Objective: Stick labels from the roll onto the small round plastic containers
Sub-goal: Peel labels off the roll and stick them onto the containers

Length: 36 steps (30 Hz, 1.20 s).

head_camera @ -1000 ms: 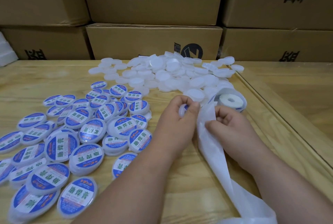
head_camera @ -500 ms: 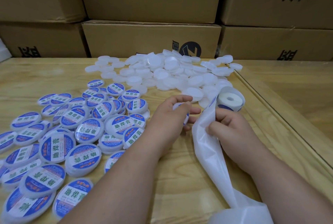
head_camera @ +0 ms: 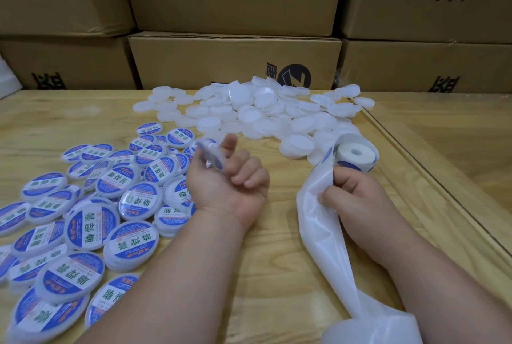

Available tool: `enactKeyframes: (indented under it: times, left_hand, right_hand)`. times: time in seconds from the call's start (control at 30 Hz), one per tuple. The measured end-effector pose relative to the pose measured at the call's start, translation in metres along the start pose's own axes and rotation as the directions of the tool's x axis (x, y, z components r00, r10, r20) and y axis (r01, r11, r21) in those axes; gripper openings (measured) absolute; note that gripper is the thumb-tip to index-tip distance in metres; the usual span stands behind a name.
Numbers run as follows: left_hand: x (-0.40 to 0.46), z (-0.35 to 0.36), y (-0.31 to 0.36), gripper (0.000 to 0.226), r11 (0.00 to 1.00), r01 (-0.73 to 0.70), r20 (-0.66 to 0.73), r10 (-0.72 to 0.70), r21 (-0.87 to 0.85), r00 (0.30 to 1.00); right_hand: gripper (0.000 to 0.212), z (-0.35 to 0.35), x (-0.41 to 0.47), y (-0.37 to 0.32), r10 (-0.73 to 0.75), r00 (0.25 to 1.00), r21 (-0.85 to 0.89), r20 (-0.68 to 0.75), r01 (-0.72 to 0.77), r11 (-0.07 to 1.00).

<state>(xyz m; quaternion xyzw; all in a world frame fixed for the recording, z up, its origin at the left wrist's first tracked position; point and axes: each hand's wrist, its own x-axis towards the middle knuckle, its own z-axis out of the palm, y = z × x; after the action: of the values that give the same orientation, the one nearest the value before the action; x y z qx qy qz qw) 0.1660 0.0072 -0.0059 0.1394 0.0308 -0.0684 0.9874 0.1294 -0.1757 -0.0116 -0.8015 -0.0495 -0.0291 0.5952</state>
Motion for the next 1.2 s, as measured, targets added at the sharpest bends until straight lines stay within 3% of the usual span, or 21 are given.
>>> enactKeyframes:
  times: [0.07,0.17,0.23,0.27,0.3,0.33,0.37,0.47,0.5,0.57,0.7,0.9,1.03,1.2]
  left_hand:
    - [-0.001,-0.004,0.005,0.042,0.975,0.039,0.134,-0.009,-0.217,0.991]
    - [0.001,-0.004,0.008,0.064,0.965,0.039,0.183,0.010,-0.259,0.983]
    - [0.004,-0.001,0.001,0.058,0.999,-0.040,0.107,0.039,0.006,0.994]
    - [0.004,0.000,-0.005,0.045,0.950,-0.116,0.047,0.107,0.291,0.993]
    - [0.002,0.001,-0.012,0.030,0.781,-0.190,0.021,0.220,0.594,0.975]
    - [0.000,0.000,-0.021,0.024,0.536,-0.243,0.075,0.316,0.808,0.946]
    - [-0.001,-0.003,-0.029,0.029,0.293,-0.277,0.176,0.329,0.915,0.928]
    - [0.005,-0.012,-0.042,0.046,-0.255,-0.337,0.375,0.118,0.906,0.919]
    - [0.012,-0.014,-0.044,0.050,-0.393,-0.325,0.385,0.081,0.860,0.919]
    - [0.025,-0.013,-0.048,0.060,-0.573,-0.247,0.336,0.054,0.782,0.940]
    - [0.051,-0.006,-0.054,0.072,-0.630,-0.176,0.278,0.067,0.756,0.958]
    - [0.083,0.003,-0.058,0.063,-0.788,-0.154,0.268,0.015,0.596,0.963]
    - [0.081,0.000,-0.059,0.045,-0.749,-0.179,0.310,0.037,0.638,0.950]
    - [0.065,-0.005,-0.058,0.046,-0.724,-0.133,0.290,0.096,0.677,0.952]
  right_hand:
    - [0.038,0.000,0.000,-0.001,0.005,1.000,-0.011,0.005,-0.005,1.000]
    - [0.036,0.000,0.000,0.000,0.007,1.000,-0.023,0.002,-0.007,1.000]
    - [0.033,0.000,0.000,0.001,0.006,1.000,-0.021,0.002,-0.006,1.000]
    - [0.030,-0.001,0.000,0.001,0.008,1.000,-0.016,0.001,-0.008,1.000]
    - [0.026,-0.001,0.000,0.001,0.012,1.000,-0.009,-0.003,-0.012,1.000]
    - [0.023,-0.001,0.000,0.000,0.016,1.000,-0.001,-0.006,-0.016,1.000]
    - [0.019,-0.002,-0.001,-0.001,0.020,1.000,0.011,-0.009,-0.020,1.000]
    - [0.015,-0.001,-0.001,-0.004,0.024,1.000,0.075,-0.017,-0.023,0.997]
    - [0.015,-0.001,-0.001,-0.004,0.020,0.999,0.080,-0.025,-0.018,0.997]
    - [0.019,-0.001,0.001,-0.003,-0.001,0.999,0.060,-0.034,0.003,0.998]
    - [0.025,0.000,0.003,-0.001,-0.017,0.999,0.048,-0.035,0.019,0.999]
    - [0.020,-0.002,0.003,0.001,-0.015,0.999,0.108,-0.038,0.019,0.994]
    - [0.018,-0.004,0.003,0.001,-0.020,0.998,0.143,-0.052,0.028,0.989]
    - [0.027,-0.004,0.005,0.004,0.024,0.996,0.168,-0.086,-0.009,0.986]
